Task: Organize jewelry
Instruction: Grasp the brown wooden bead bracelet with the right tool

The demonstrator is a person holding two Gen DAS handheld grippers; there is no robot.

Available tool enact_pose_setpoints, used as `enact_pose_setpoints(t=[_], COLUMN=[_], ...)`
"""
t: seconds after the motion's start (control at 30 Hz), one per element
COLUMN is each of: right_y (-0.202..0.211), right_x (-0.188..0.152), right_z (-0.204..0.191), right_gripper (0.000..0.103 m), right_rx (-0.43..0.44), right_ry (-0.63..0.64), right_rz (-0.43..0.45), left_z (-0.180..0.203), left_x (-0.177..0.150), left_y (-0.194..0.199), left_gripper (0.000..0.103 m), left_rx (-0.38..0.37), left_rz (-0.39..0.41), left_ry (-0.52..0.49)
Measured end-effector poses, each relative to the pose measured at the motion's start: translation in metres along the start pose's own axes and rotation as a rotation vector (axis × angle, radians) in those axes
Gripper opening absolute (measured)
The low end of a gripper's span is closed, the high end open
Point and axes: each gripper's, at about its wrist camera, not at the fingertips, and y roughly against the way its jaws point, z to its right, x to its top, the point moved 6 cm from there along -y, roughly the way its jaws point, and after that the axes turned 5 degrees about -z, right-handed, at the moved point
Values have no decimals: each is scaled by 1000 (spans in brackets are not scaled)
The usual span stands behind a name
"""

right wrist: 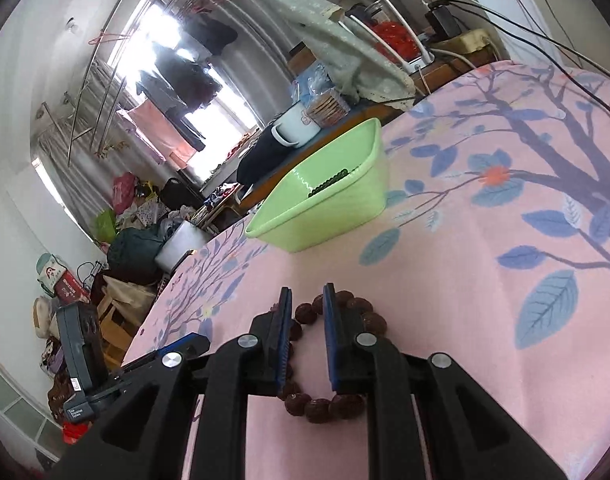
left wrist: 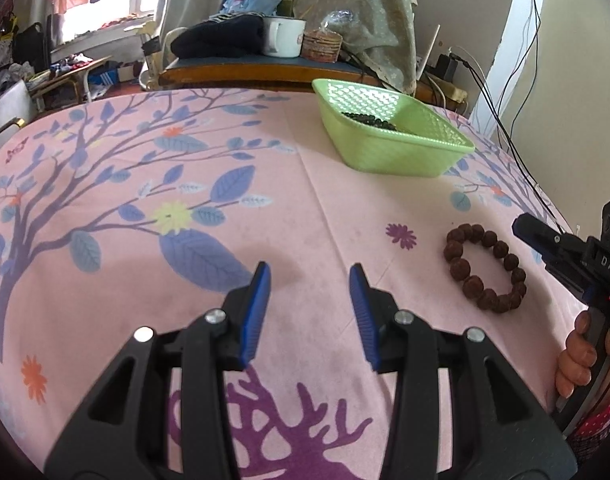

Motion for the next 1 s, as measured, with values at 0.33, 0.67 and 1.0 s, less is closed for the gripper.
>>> enact_pose_setpoints(t=[0.33,0.67,1.0], right_y=[3,2,2], right_x=[-2,-2,-2], right_z=[1,1,1], right_gripper=[0,0,0], right_rx=[5,5,5], right_ry=[-5,-4,-5], right_rz=[1,0,-1], left_z=[1,0,1], left_x=[0,0,0], left_y=[-2,-2,-2], left_gripper=[39,39,39], left_rx=[-3,-3,-3], left_rz=[-8,-10,-10], left_ry=[5,6,7])
